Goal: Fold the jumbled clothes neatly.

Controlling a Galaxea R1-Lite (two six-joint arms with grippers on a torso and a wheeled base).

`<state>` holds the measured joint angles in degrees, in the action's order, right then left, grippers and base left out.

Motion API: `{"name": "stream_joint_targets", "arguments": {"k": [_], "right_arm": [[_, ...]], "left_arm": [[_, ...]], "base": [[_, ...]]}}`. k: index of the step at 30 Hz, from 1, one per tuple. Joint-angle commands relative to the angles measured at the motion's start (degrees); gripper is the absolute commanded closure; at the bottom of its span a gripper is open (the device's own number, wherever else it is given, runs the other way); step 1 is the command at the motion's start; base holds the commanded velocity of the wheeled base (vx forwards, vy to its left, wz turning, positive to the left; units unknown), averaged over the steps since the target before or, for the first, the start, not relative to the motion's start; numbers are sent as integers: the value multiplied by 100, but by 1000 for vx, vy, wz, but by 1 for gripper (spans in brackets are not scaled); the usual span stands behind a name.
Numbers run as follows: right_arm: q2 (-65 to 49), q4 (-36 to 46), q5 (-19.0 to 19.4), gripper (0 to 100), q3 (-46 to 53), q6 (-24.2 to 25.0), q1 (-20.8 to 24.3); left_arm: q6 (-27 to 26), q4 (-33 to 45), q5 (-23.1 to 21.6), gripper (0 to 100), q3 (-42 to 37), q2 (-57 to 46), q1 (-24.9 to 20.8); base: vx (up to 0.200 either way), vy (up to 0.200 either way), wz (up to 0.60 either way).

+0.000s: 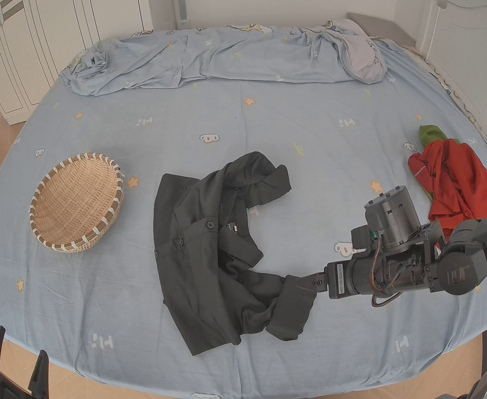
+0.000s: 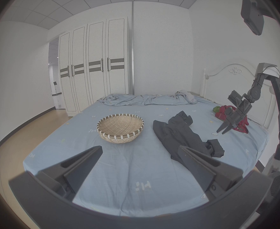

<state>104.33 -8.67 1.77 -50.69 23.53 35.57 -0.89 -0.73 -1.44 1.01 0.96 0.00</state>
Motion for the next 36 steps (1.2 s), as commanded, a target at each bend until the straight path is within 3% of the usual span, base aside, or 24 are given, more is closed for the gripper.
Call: {"name": "stream_joint_targets", "arguments": {"k": [1,14,31,32,36], "right_arm": [[-123,-65,104,0,226,-6,-42],[554,-627,377,0,191,55,-42],[984,-812,395,0,191,64,-15],[1055,-882,386,100,182,73,-6],[1222,-1102,403,100,165,64,-6]], "left_arm": [[10,3,3,0,-101,-96,0],[10,-6,3,0,-101,-96,0],[1,-15,3,0,-101,-96,0],[1,-15,3,0,-101,-96,0],[10,-15,3,0,-101,-96,0]], "base": [[0,0,0],[0,0,0],[0,0,0],[0,0,0],[0,0,0]]}}
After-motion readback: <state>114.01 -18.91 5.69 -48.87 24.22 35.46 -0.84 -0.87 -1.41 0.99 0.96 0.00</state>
